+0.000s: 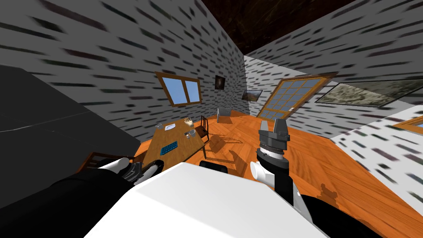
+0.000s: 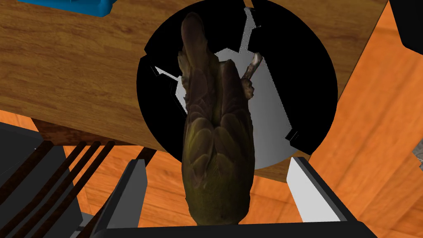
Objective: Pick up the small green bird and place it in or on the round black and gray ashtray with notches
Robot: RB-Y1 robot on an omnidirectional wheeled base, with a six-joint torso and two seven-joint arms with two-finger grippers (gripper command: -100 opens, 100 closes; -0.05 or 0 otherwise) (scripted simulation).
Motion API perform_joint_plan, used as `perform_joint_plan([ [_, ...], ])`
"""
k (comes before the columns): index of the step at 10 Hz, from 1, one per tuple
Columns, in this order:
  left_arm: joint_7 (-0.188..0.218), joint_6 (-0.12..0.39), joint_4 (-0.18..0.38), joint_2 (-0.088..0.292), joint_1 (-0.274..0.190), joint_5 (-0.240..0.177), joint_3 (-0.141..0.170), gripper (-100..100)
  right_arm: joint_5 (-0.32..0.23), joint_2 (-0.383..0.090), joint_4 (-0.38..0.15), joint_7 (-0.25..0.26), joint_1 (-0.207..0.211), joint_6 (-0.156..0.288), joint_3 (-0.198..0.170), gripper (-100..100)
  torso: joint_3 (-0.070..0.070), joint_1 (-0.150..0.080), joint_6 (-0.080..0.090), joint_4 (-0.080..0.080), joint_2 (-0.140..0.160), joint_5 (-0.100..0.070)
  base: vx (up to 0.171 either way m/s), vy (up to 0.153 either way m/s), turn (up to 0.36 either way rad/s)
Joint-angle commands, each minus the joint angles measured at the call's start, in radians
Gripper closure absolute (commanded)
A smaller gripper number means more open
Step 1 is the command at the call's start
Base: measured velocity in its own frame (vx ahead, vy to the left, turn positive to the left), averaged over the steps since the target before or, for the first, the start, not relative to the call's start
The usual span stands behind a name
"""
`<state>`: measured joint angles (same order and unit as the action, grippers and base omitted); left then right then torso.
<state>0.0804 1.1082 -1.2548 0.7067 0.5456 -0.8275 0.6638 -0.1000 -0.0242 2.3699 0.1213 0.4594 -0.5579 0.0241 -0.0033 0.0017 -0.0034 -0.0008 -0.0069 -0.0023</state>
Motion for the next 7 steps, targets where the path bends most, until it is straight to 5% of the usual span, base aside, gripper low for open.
perform_joint_plan([
  [1,0.000,0.000,0.000,0.000,0.000,0.000,0.000,-100,0.000,0.000,0.000,0.000,0.000,0.000,0.000,0,0.000,0.000,0.000,0.000,0.000,0.000,-0.004,0.006,-0.001],
  [4,0.000,0.000,0.000,0.000,0.000,0.000,0.000,-100,0.000,0.000,0.000,0.000,0.000,0.000,0.000,0,-0.001,-0.002,0.000,0.000,-0.002,-0.001,0.000,0.000,0.000],
  [5,0.000,0.000,0.000,0.000,0.000,0.000,0.000,0,0.000,0.000,0.000,0.000,0.000,0.000,0.000,0,-0.001,-0.002,0.000,0.000,-0.002,-0.001,0.000,0.000,0.000],
  [6,0.009,0.027,-0.032,0.013,0.009,-0.011,0.009,-100,0.000,0.000,0.000,0.000,0.000,0.000,0.000,0,-0.001,-0.002,0.000,-0.001,-0.002,-0.001,0.002,-0.001,0.072],
  [7,0.018,0.054,-0.063,0.026,0.017,-0.022,0.018,-100,0.000,0.000,0.000,0.000,0.000,0.000,0.000,0,-0.001,-0.003,0.000,-0.001,-0.002,-0.001,0.004,-0.005,0.101],
])
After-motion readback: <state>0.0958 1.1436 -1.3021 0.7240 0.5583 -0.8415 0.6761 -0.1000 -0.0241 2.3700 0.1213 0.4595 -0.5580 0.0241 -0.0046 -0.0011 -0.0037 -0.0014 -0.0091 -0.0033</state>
